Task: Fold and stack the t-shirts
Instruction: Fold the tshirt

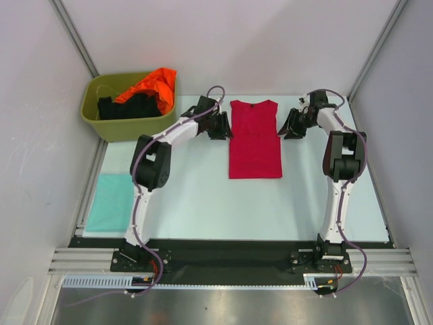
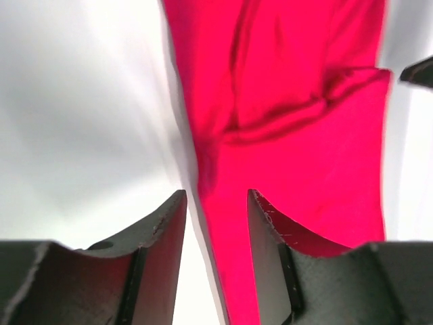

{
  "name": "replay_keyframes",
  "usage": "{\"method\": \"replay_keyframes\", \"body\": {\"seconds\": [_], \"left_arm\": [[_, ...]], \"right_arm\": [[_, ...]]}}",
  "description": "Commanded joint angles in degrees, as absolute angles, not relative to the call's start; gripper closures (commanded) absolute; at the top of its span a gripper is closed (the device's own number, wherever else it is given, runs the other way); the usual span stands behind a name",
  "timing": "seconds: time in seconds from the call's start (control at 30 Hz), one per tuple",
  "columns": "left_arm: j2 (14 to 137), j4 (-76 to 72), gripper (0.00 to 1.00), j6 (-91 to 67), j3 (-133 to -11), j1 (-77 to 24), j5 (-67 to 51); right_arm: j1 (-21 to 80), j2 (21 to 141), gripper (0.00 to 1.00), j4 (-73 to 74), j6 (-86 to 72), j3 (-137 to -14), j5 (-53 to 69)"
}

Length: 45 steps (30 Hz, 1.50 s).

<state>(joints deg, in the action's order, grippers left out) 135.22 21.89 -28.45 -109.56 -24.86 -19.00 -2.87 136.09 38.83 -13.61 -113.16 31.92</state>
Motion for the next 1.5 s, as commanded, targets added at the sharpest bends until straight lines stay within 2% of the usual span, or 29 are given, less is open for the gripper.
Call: {"method": "replay_keyframes", "body": {"seconds": [0.0, 0.13, 0.2, 0.3, 0.33, 0.4, 0.43, 0.53, 0.63, 0.73, 0.8, 0.93, 1.07, 1.17, 1.3, 1.47], "left_arm": [[123.1, 21.0, 0.54, -26.1, -107.0, -26.9, -16.4], [116.9, 15.2, 0.54, -30.1, -100.5, -29.3, -16.6], [116.6, 5.6, 0.57, -36.0, -95.2, -30.1, -21.0], [121.1, -4.8, 0.61, -42.5, -92.6, -31.0, -28.6], [122.7, -6.9, 0.61, -43.6, -92.3, -31.1, -30.9], [126.5, -11.3, 0.62, -46.4, -92.4, -31.0, -32.6], [127.8, -12.2, 0.62, -46.9, -92.5, -30.9, -33.4], [132.4, -11.7, 0.64, -45.9, -94.5, -30.1, -33.7], [135.3, -7.7, 0.65, -42.8, -96.5, -29.0, -33.7], [133.4, -0.5, 0.63, -37.1, -98.1, -28.6, -32.7], [130.8, 4.4, 0.58, -33.5, -97.6, -28.6, -31.6], [122.8, 7.6, 0.53, -32.1, -91.6, -28.7, -31.4], [113.6, 1.7, 0.52, -36.6, -81.5, -30.1, -32.2], [111.9, -5.5, 0.54, -41.2, -73.9, -31.8, -33.2], [114.6, -14.0, 0.55, -45.5, -67.8, -33.2, -34.1], [120.1, -16.1, 0.59, -45.4, -64.5, -32.1, -33.9]], "right_arm": [[-3.3, 126.2, 0.54, 38.9, -15.4, -107.4, 32.6], [-4.0, 117.7, 0.54, 30.8, -20.8, -95.1, 39.9], [-3.7, 115.6, 0.54, 26.4, -24.9, -87.9, 42.3], [-2.9, 115.0, 0.62, 17.8, -31.5, -80.3, 50.5], [-2.5, 115.0, 0.68, 15.3, -32.4, -78.9, 51.3], [-2.3, 113.4, 0.74, 11.8, -33.2, -73.2, 52.5], [-2.3, 112.8, 0.78, 11.1, -33.1, -71.2, 52.6], [-2.5, 111.0, 0.82, 10.4, -31.5, -64.7, 53.1], [-4.3, 109.9, 0.82, 11.3, -28.6, -60.7, 51.9], [-5.5, 109.4, 0.82, 16.3, -24.4, -61.7, 49.8], [-5.7, 108.4, 0.82, 19.8, -23.0, -63.1, 48.6], [-4.5, 106.1, 0.8, 23.2, -22.3, -66.4, 47.3], [-0.9, 105.5, 0.8, 21.4, -25.4, -66.4, 48.8], [2.5, 106.9, 0.79, 17.3, -29.1, -64.4, 49.9], [3.1, 109.2, 0.79, 9.2, -33.0, -60.7, 51.6], [0.4, 112.2, 0.79, 11.1, -29.4, -58.6, 50.5]]}}
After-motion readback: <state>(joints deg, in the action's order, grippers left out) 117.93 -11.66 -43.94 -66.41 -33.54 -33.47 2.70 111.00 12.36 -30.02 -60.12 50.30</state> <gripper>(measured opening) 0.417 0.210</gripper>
